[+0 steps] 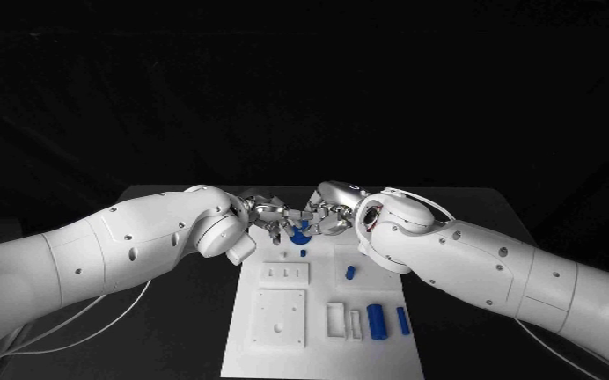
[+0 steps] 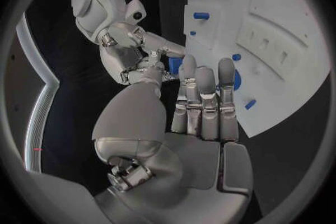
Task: Assemble the parts on the task board
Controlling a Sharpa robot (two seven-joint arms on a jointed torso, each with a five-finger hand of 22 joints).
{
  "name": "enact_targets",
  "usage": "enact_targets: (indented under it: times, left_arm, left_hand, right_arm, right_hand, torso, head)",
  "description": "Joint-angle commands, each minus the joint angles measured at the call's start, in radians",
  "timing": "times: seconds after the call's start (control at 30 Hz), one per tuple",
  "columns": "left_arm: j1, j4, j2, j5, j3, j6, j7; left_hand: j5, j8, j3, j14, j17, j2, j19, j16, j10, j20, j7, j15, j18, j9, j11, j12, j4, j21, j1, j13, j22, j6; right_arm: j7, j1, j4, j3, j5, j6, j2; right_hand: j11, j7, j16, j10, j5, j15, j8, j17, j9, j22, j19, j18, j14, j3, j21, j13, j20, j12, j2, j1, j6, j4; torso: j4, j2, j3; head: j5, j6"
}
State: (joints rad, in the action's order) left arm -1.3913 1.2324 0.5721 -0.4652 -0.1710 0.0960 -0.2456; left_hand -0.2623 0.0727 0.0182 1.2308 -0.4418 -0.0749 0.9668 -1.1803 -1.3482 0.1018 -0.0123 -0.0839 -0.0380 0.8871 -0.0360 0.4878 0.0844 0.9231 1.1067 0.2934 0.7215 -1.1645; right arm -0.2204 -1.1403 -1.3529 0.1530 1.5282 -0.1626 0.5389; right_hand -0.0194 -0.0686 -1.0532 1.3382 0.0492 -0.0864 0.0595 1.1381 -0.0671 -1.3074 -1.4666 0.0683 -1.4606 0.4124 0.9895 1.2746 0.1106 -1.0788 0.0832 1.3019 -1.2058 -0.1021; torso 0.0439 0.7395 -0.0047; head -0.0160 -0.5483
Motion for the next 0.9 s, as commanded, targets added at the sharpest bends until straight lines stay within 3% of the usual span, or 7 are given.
enact_targets:
  times: [0.03,0.6,0.77,0.9]
  left_arm:
    - [-0.001,0.001,-0.004,-0.007,0.0,-0.027,-0.01]
    - [-0.001,-0.002,-0.006,-0.001,0.0,-0.023,-0.034]
    - [-0.001,-0.004,-0.006,0.003,0.0,-0.014,-0.032]
    - [-0.001,-0.004,-0.006,0.007,0.0,-0.01,-0.029]
  left_hand:
    - [0.004,-0.005,0.002,-0.008,0.002,0.006,0.009,0.005,0.004,0.0,-0.005,0.0,0.011,-0.002,-0.001,-0.006,-0.004,-0.006,0.008,-0.001,0.002,0.001]
    - [0.018,-0.005,0.007,-0.01,0.005,0.005,0.011,0.009,0.007,-0.002,-0.008,0.002,0.01,-0.023,0.002,-0.01,0.006,-0.019,0.008,-0.003,0.014,0.002]
    - [0.017,-0.004,-0.003,-0.01,0.006,0.025,0.016,0.009,0.006,-0.002,-0.007,0.002,0.011,-0.03,0.001,-0.012,-0.004,-0.029,0.011,-0.004,0.026,0.002]
    - [0.011,-0.005,-0.017,-0.01,0.006,0.057,0.018,0.008,0.006,-0.001,-0.006,0.001,0.011,-0.033,0.001,-0.013,-0.027,-0.038,0.016,-0.005,0.038,0.004]
  right_arm:
    - [-0.001,0.0,-0.004,0.0,0.009,0.015,-0.003]
    - [0.0,0.0,-0.004,0.0,0.009,0.03,-0.006]
    - [0.001,0.0,-0.005,0.0,0.009,0.036,-0.007]
    - [0.001,0.0,-0.004,0.0,0.009,0.041,-0.008]
  right_hand:
    - [-0.004,0.002,0.004,-0.004,0.005,-0.004,0.004,-0.002,-0.009,-0.128,-0.028,-0.001,0.001,-0.001,-0.003,-0.002,-0.002,0.006,-0.007,-0.002,-0.007,-0.002]
    - [-0.005,0.003,0.004,-0.004,0.006,-0.004,0.004,-0.002,-0.009,-0.128,-0.029,-0.002,0.001,-0.002,-0.001,-0.002,-0.002,0.005,-0.006,-0.001,-0.008,-0.002]
    - [-0.005,0.003,0.004,-0.004,0.006,-0.004,0.004,-0.001,-0.009,-0.128,-0.029,-0.002,0.001,-0.004,-0.002,-0.001,-0.002,0.004,-0.006,-0.001,-0.008,-0.001]
    - [-0.005,0.003,0.004,-0.004,0.006,-0.004,0.004,-0.001,-0.009,-0.128,-0.029,-0.002,0.001,-0.004,-0.002,-0.001,-0.002,0.004,-0.006,-0.001,-0.008,-0.001]
  torso:
    - [0.0001,-0.001,-0.0006]
    - [-0.0008,0.0,-0.0009]
    - [-0.0004,0.0,-0.0005]
    - [-0.0003,0.0,-0.0006]
  head:
    - [0.0,-0.001]
    - [0.002,-0.003]
    - [0.001,-0.003]
    - [0.001,-0.004]
